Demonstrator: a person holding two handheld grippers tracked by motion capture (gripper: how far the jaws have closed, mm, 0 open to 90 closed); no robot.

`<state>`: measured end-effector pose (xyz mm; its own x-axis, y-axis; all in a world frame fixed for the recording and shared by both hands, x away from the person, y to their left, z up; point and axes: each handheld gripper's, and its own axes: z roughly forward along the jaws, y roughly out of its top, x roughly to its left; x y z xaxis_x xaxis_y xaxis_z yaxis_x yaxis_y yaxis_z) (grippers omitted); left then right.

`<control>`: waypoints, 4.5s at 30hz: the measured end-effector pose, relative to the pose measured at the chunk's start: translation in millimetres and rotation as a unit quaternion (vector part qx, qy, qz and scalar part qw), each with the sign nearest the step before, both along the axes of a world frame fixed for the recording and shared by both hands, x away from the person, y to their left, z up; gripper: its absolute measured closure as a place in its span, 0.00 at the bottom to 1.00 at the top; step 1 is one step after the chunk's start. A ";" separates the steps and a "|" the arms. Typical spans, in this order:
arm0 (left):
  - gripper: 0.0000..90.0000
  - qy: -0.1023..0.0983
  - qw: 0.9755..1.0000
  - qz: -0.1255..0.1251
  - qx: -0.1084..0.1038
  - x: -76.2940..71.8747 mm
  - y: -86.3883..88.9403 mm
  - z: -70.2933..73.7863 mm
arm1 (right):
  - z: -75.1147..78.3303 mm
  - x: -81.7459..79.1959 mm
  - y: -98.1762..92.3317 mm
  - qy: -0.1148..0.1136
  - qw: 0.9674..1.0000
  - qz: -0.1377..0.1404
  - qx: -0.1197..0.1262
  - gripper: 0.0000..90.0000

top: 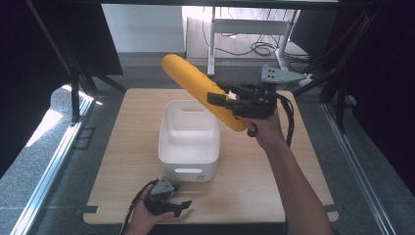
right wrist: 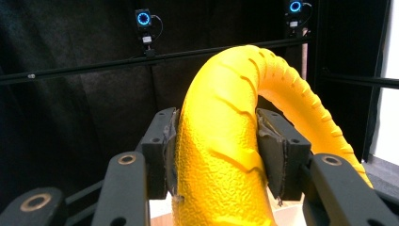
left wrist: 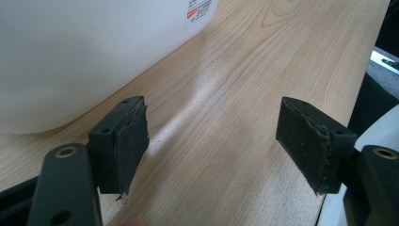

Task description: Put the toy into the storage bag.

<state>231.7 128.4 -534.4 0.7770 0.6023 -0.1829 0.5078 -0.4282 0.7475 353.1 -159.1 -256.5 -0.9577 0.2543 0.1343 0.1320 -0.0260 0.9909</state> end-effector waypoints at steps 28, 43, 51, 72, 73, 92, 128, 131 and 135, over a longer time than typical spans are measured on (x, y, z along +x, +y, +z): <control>0.29 0.000 1.000 -0.001 0.000 0.0 0.2 0.0 | -15.4 -1.4 22.5 0.016 1.000 0.008 0.003 0.57; 0.29 -0.001 1.000 -0.002 0.001 -0.2 0.0 0.0 | -22.0 -3.8 32.2 0.021 1.000 0.012 0.000 0.57; 0.29 -0.002 1.000 -0.001 0.001 -0.2 0.1 0.1 | -24.2 -6.0 38.8 0.025 0.999 0.021 0.002 0.57; 0.29 -0.001 1.000 -0.005 0.004 0.2 -1.3 -1.5 | -39.9 -6.5 46.8 0.045 0.998 0.032 0.000 0.57; 0.29 -0.001 1.000 -0.005 0.004 0.2 -1.3 -1.5 | -39.9 -6.5 46.8 0.045 0.998 0.032 0.000 0.57; 0.29 -0.003 1.000 -0.001 0.002 -0.2 -0.8 -0.8 | -58.3 -10.6 50.4 0.057 0.998 0.029 0.003 0.55; 0.28 -0.001 1.000 -0.001 0.001 -0.3 -2.4 -1.9 | -95.2 1.3 28.3 0.068 0.995 -0.031 -0.063 0.44; 0.28 0.000 1.000 -0.002 0.001 -0.4 -2.7 -2.0 | -94.4 -1.6 23.4 0.066 0.996 -0.031 -0.059 0.44; 0.28 0.000 1.000 -0.002 0.001 -0.6 -2.7 -1.9 | -94.7 -5.4 17.0 0.060 0.996 -0.034 -0.057 0.43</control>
<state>231.1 125.6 -536.3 0.7796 0.5993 -0.1819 0.5058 -0.4312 0.7471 347.7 -142.1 -351.1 -0.9163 0.3388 0.2136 0.2517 0.0721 0.9651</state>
